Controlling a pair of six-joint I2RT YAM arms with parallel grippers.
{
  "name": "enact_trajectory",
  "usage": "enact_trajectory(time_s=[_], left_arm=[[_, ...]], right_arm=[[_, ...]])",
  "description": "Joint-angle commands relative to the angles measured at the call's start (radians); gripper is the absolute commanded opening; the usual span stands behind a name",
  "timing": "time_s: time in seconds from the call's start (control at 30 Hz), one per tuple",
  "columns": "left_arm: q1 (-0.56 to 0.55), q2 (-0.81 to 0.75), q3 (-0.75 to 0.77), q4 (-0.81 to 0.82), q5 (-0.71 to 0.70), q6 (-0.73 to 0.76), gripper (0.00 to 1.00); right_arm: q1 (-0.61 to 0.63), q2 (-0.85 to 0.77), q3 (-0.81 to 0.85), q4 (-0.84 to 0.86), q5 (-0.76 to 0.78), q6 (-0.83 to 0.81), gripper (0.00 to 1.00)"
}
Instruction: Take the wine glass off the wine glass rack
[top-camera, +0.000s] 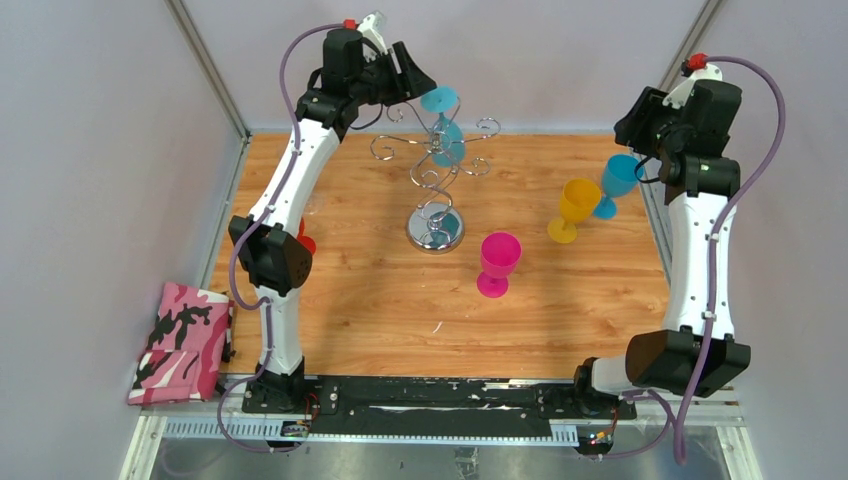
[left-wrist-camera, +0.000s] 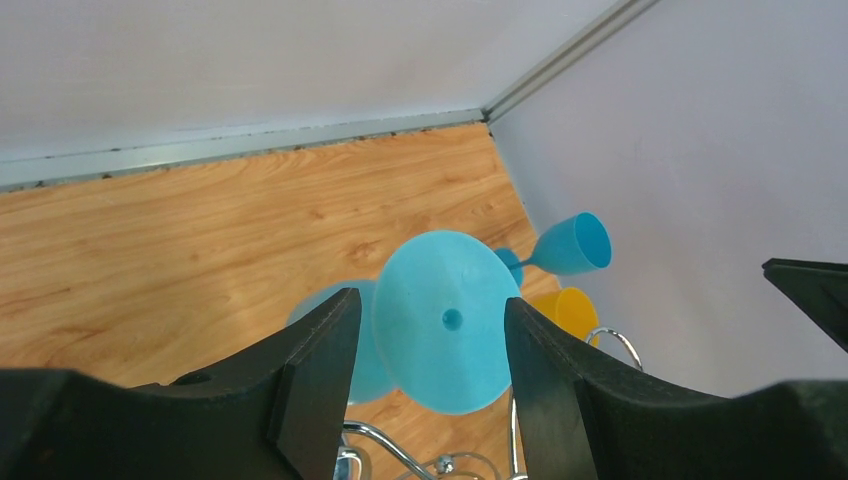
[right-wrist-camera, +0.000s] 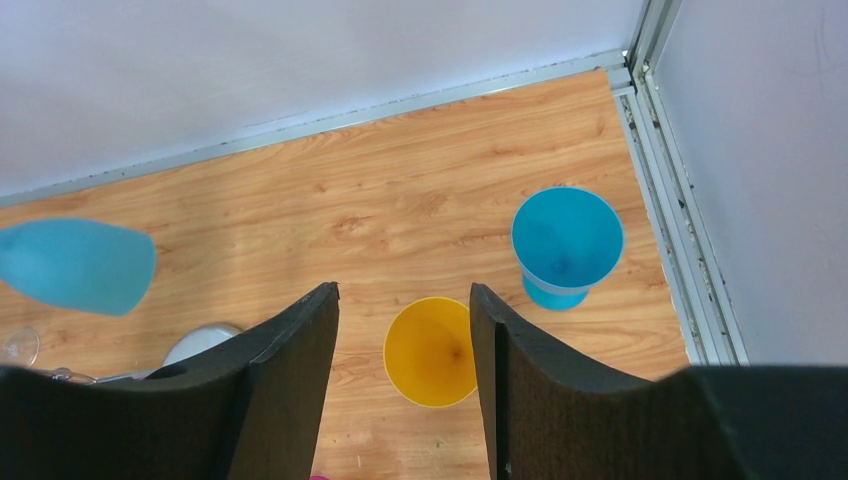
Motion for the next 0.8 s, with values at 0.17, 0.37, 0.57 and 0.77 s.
enact_trajectory(time_s=[0.17,0.37,0.57,0.77], left_arm=[[0.004,0.018,-0.004,-0.050,0.031,0.036,0.60],[0.004,0.017,-0.008,-0.092,-0.019,0.085,0.60],[0.014,0.030,0.033,-0.137,-0.050,0.112,0.60],[0.023,0.039,0.019,-0.084,0.067,0.065,0.59]], right_arm=[[0.009,-0.042,-0.021,0.048,-0.007,0.024,0.56],[0.009,-0.058,-0.032,0.059,-0.013,0.033,0.56],[0.009,-0.071,-0.044,0.073,-0.013,0.040,0.56],[0.008,-0.074,-0.058,0.091,-0.019,0.050,0.56]])
